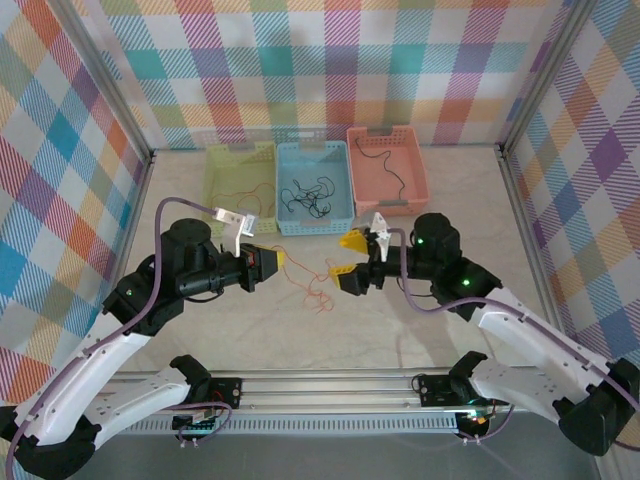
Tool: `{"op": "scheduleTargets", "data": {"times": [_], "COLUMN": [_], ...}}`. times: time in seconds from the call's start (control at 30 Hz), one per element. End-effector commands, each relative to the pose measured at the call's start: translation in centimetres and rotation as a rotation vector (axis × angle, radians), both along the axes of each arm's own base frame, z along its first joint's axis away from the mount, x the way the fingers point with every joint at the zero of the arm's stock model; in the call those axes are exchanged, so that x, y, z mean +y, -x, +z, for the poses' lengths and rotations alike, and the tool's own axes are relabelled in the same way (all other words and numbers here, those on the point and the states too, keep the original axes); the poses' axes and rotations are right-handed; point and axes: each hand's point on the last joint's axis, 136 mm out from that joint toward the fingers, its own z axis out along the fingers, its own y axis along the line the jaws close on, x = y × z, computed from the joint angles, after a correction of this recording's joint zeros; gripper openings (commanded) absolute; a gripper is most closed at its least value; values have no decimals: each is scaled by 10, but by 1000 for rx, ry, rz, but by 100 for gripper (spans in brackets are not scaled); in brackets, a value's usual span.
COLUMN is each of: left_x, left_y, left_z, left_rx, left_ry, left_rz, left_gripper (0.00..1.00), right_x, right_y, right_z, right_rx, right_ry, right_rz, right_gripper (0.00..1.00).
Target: Untangle the cables
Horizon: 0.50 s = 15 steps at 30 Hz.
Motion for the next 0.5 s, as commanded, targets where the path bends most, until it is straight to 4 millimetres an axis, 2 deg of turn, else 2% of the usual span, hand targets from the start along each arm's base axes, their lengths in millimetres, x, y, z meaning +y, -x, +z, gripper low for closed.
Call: {"op": "scheduleTargets", "data": {"times": [0.0, 0.13, 0.33, 0.47], "left_x": [-4, -7, -10, -11], "left_y": [5, 5, 7, 10], "left_z": [15, 14, 20, 20], "left_rx": [6, 17, 26, 36], "left_ry": [39, 46, 67, 73], "left_rz": [-24, -33, -47, -60], "left_gripper": [0, 0, 0, 0], "right_x": [14, 25, 45, 57], "right_y": [2, -9, -7, -13], "right_z": [21, 13, 10, 3], "right_rx": [-112, -109, -127, -154], "right_ry": [-8, 22, 1, 21], "right_rz": [31, 26, 107, 119], "right_gripper": [79, 78, 80, 80]}}
